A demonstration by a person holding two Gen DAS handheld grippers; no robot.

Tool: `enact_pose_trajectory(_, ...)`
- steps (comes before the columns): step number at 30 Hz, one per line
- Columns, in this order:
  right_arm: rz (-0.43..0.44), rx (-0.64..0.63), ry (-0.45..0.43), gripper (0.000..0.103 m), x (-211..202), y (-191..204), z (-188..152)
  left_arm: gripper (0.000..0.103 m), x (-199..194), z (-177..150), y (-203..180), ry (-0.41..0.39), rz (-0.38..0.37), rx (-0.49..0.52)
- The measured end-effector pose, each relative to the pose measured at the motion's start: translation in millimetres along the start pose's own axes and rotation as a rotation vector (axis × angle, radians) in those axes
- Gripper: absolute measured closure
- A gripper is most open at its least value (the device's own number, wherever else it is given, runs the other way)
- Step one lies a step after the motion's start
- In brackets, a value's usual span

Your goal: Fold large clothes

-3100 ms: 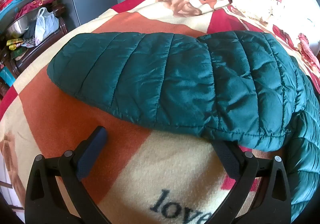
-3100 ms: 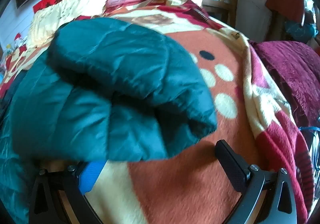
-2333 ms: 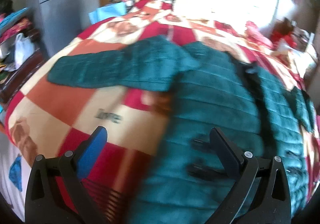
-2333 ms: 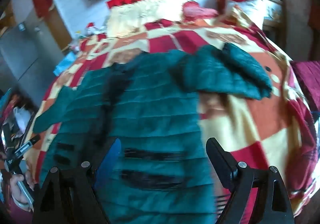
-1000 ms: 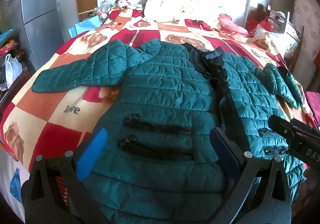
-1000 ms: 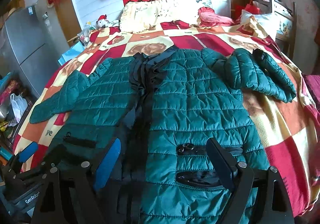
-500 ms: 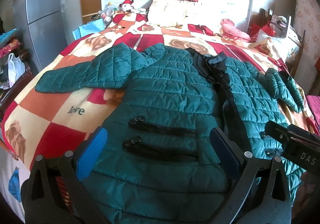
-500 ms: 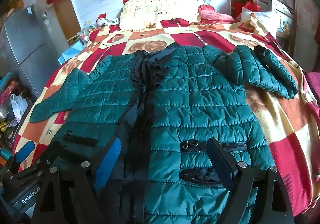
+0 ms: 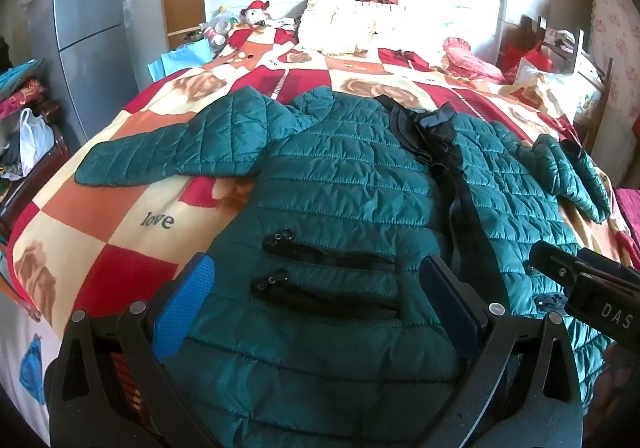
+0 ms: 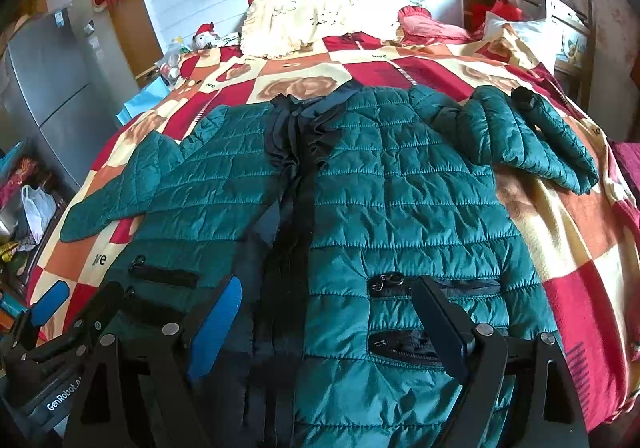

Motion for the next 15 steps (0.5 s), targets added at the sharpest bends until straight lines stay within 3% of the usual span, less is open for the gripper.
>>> enact_pose_trajectory(15,-0.004,0.009,0.011,0.017,2.5,1.7,-3.0,0.001,0.6,-2.8,3.2,0.007,-0.003,-0.007)
Point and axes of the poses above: each gripper's, at about its wrist camera, not at the fingertips, and x roughly the way its jaws point, y to its left, z to its top, the point moved 2 cm from there along x, roughly the way its jaws point, and after that the axes turned 3 degrees about x, right-handed, at the moved point
